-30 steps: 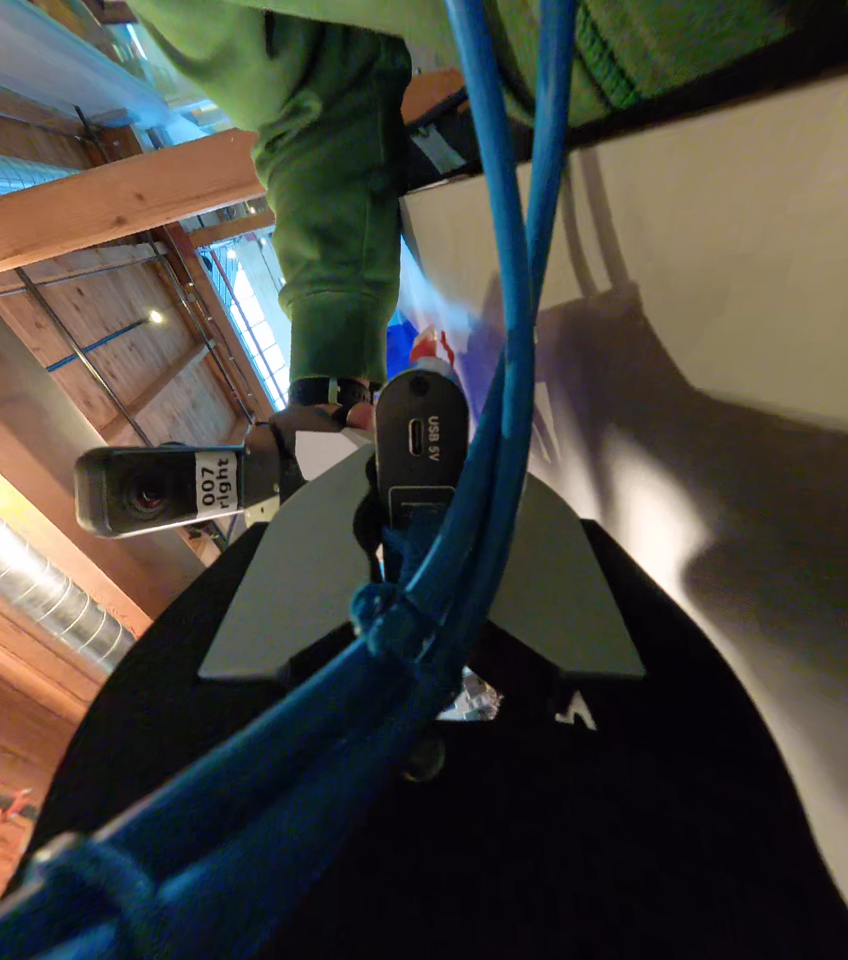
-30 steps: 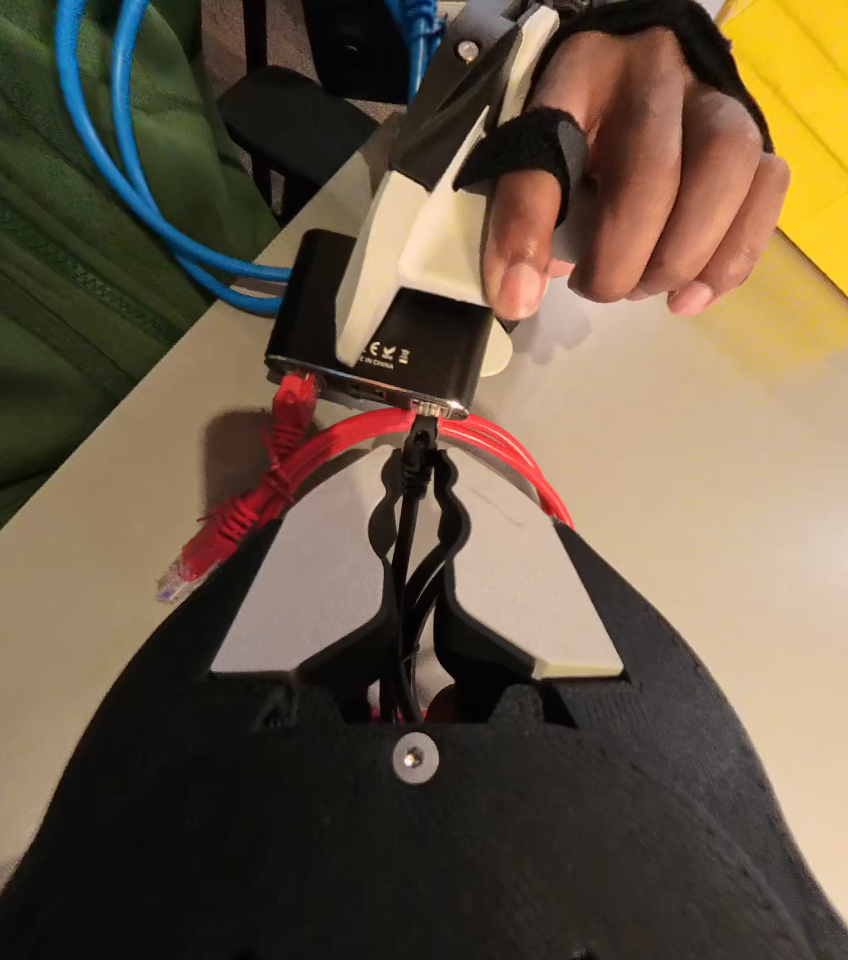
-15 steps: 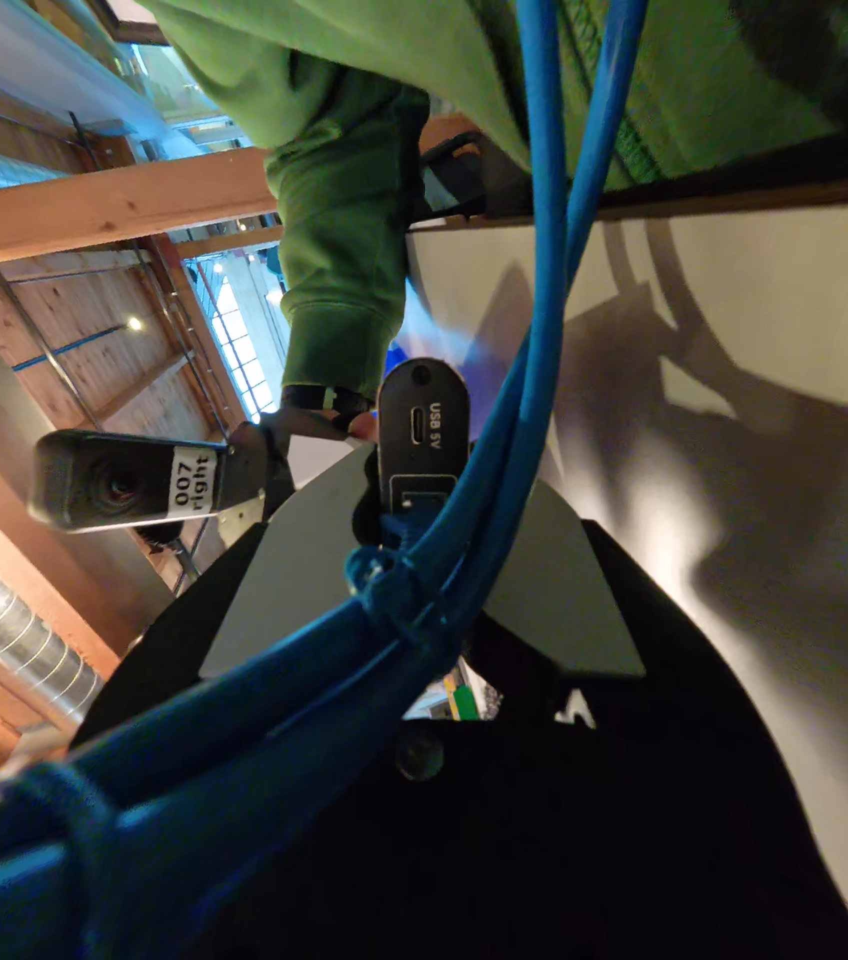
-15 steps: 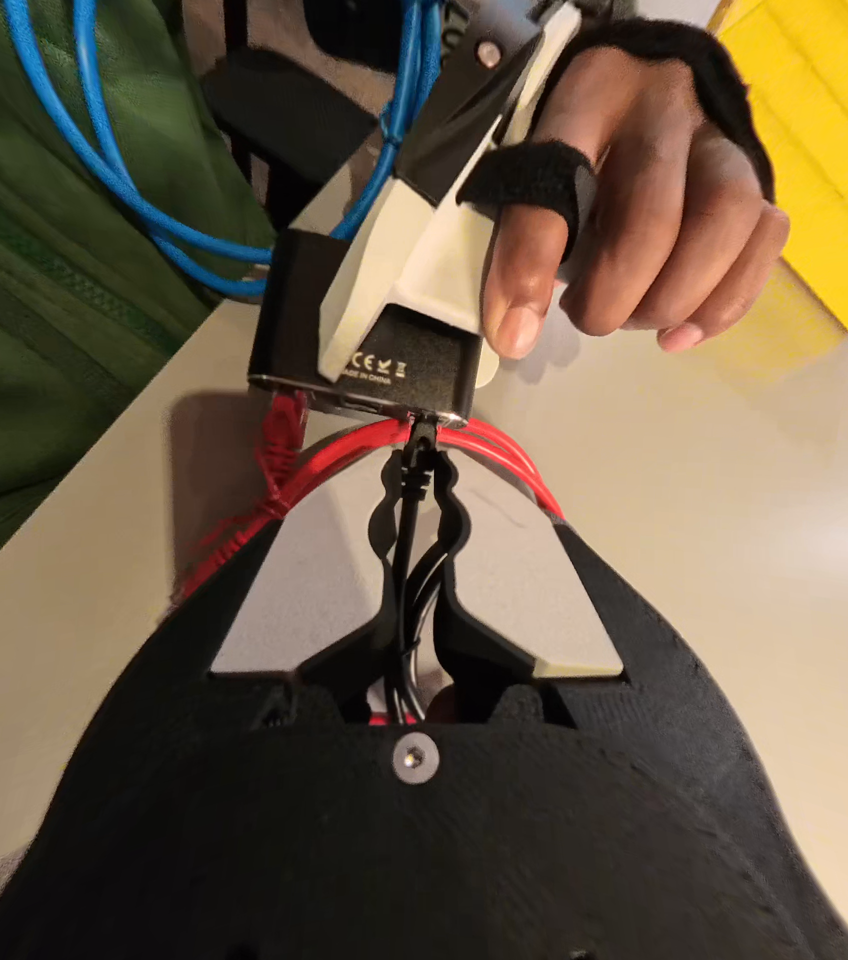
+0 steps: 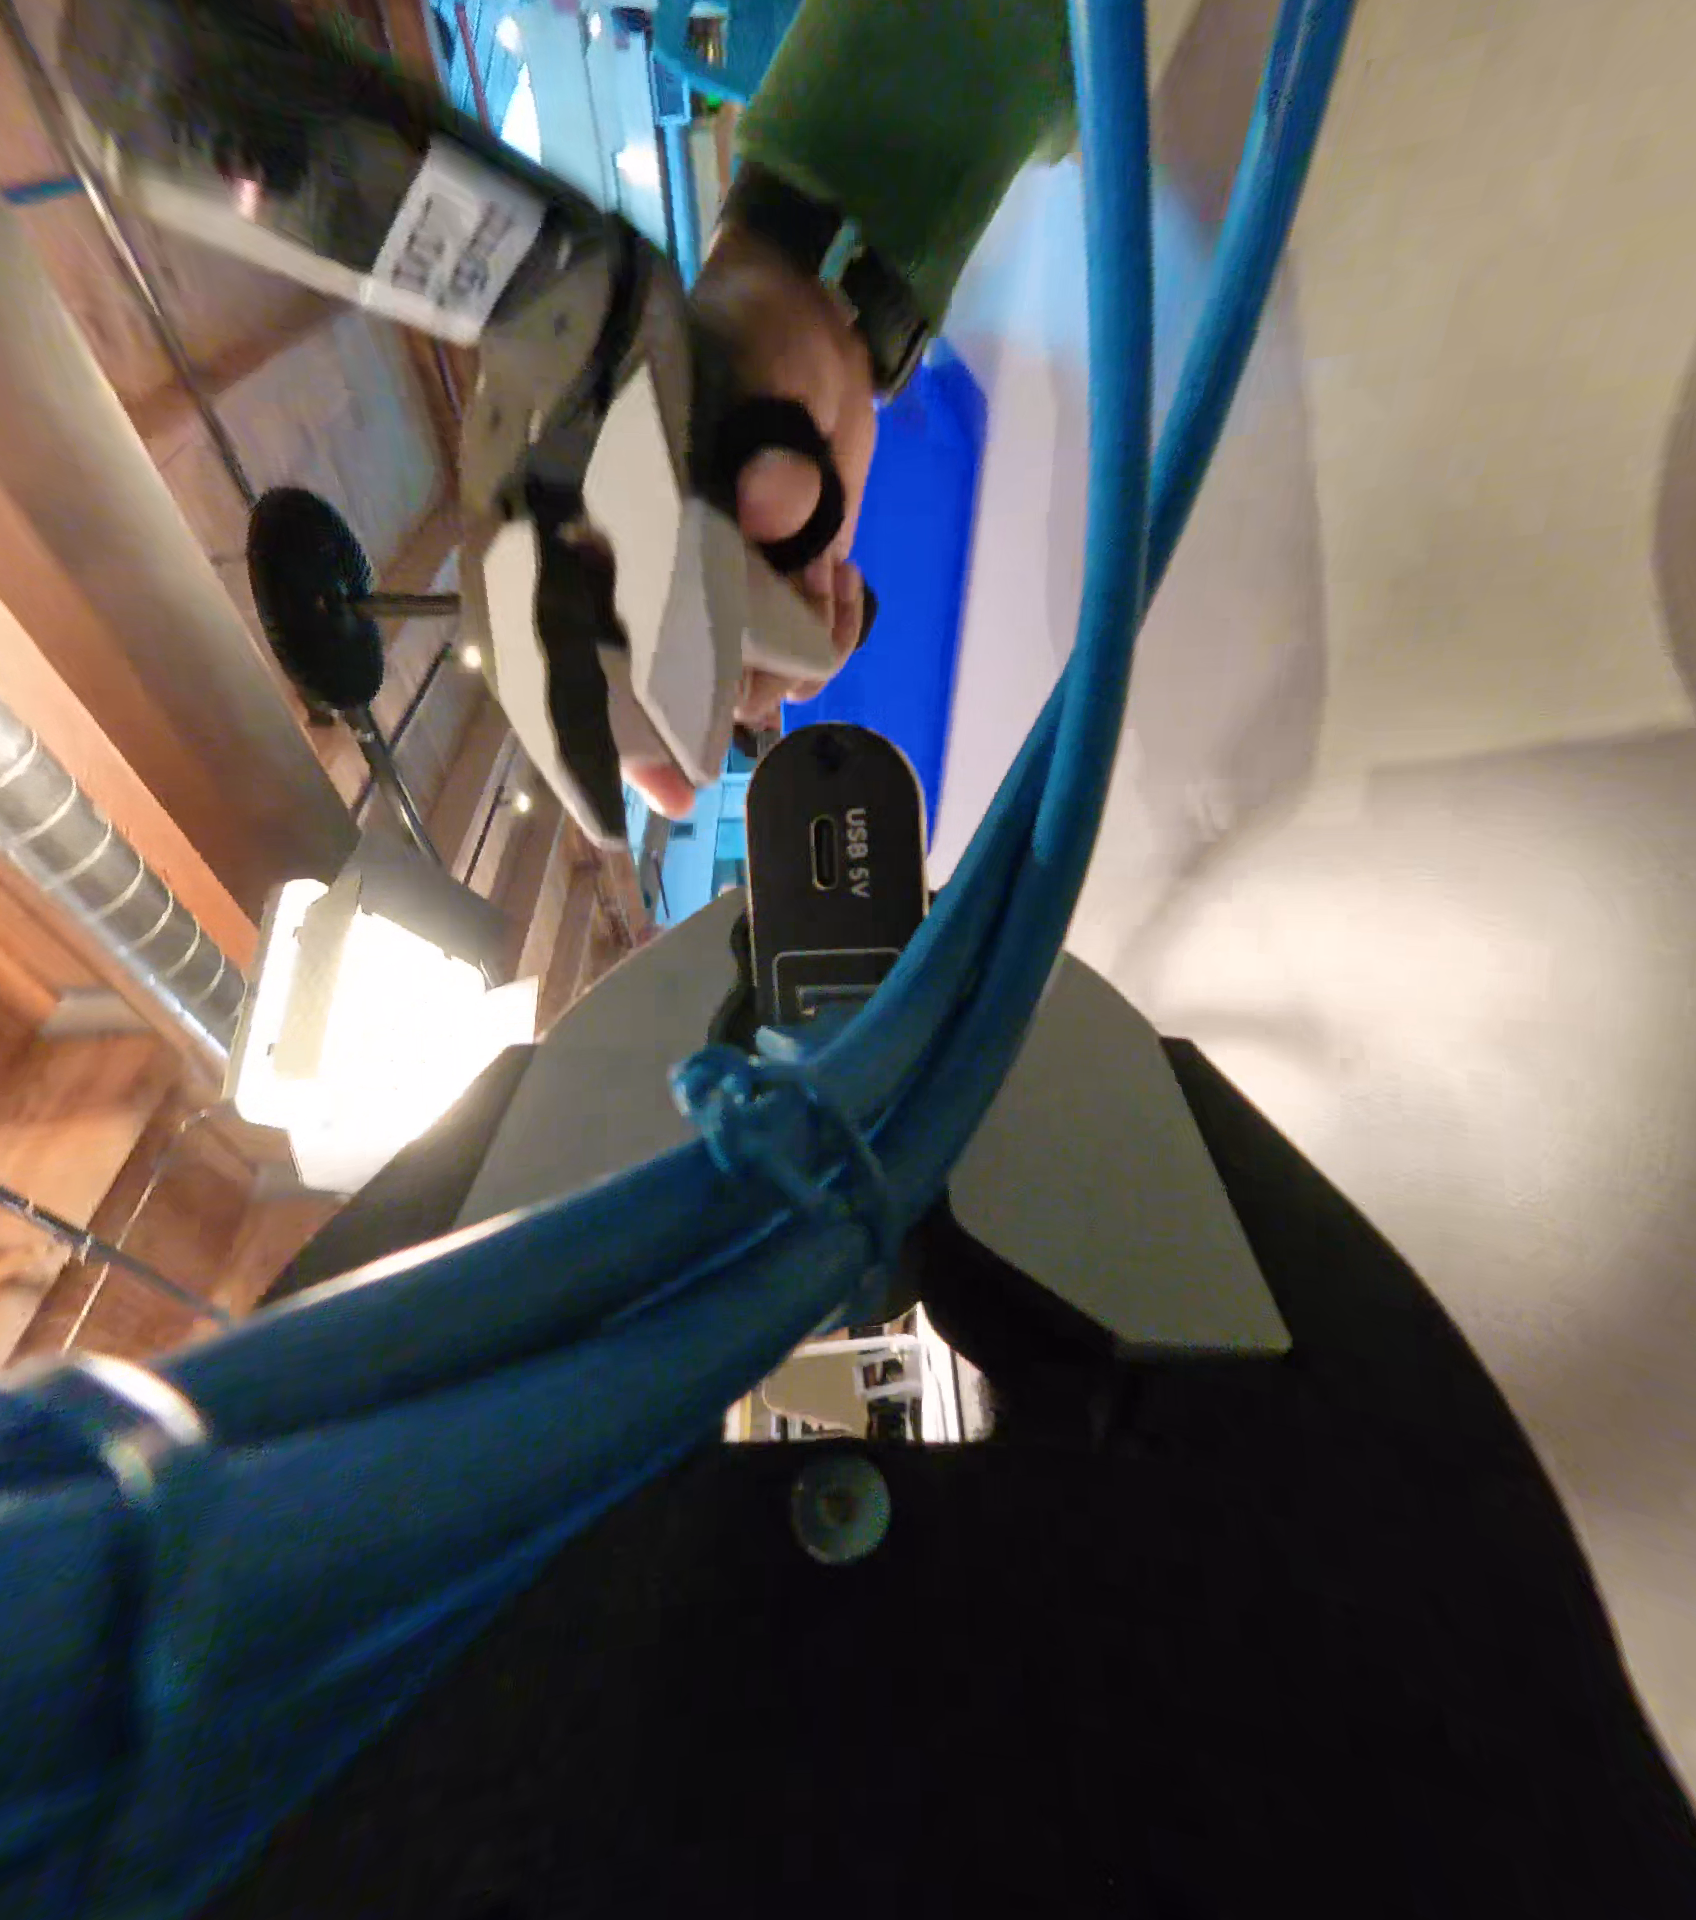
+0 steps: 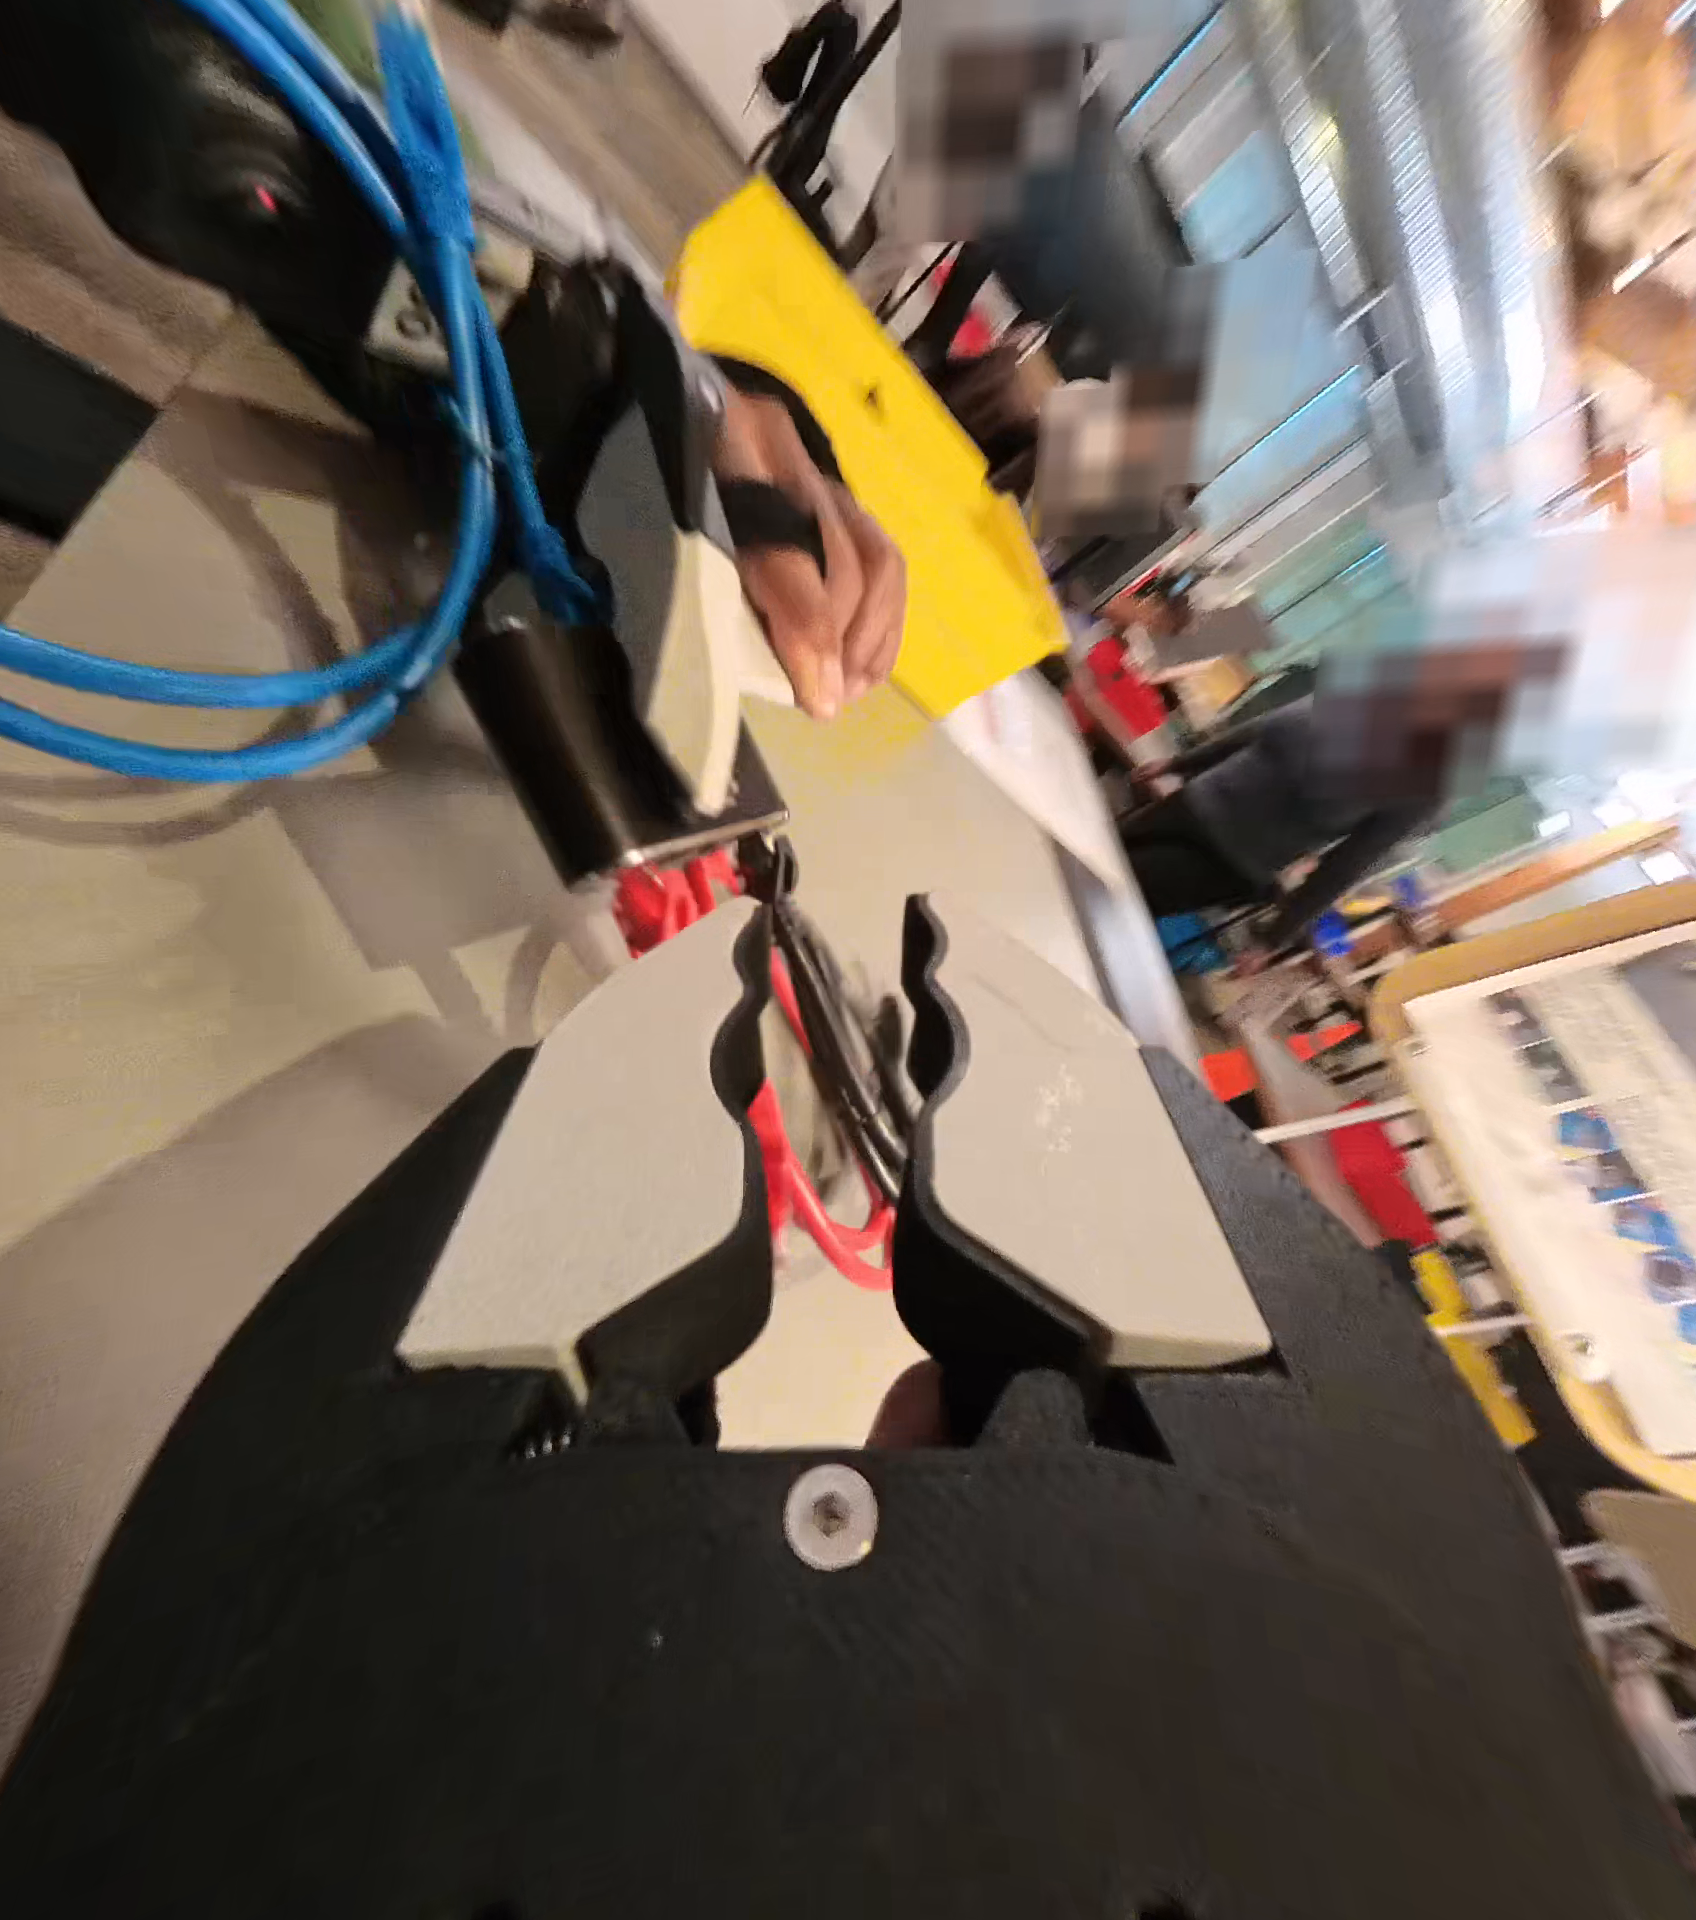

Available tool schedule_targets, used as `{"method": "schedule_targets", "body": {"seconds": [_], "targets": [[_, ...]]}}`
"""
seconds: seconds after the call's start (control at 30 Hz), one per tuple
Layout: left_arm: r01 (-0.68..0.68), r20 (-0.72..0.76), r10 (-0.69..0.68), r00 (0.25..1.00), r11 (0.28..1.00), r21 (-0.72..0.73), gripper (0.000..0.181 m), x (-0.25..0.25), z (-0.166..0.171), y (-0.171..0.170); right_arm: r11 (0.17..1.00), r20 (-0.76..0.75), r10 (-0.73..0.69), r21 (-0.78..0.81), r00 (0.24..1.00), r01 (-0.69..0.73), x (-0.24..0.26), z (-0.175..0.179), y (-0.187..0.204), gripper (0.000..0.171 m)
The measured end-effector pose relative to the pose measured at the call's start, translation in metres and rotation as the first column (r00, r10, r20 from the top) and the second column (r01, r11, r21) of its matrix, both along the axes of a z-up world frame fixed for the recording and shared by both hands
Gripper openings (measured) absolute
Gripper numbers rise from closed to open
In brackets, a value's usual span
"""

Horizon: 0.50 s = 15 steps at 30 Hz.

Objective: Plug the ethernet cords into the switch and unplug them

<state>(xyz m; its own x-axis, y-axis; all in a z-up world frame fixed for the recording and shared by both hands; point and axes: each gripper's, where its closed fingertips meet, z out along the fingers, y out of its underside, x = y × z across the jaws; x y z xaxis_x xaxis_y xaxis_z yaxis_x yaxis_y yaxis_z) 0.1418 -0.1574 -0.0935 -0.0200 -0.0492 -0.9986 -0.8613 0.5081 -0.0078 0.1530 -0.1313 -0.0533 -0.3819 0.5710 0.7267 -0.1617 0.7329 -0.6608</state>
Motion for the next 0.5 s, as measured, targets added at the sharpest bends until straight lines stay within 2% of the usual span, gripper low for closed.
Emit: {"method": "schedule_targets", "body": {"seconds": [0.1, 0.17, 0.3, 0.5], "targets": [[-0.042, 0.048, 0.042, 0.998, 0.999, -0.005, 0.030, -0.001, 0.004, 0.004, 1.000, -0.129, 0.015, 0.009, 0.992, -0.014, 0.012, 0.004, -0.020, 0.023], [-0.080, 0.082, 0.081, 0.993, 0.997, -0.017, 0.030, -0.001, 0.006, 0.010, 0.999, -0.138, 0.030, 0.035, 0.990, -0.026, 0.011, -0.004, -0.034, 0.023], [-0.148, 0.091, 0.151, 0.984, 0.988, -0.033, 0.030, -0.003, 0.004, 0.019, 0.981, -0.148, 0.004, 0.192, 0.989, 0.025, 0.001, -0.023, -0.044, 0.024], [-0.194, 0.082, 0.197, 0.977, 0.980, -0.040, 0.028, -0.010, 0.000, 0.024, 0.952, -0.206, -0.039, 0.289, 0.978, 0.098, -0.006, -0.029, -0.041, 0.025]]}}
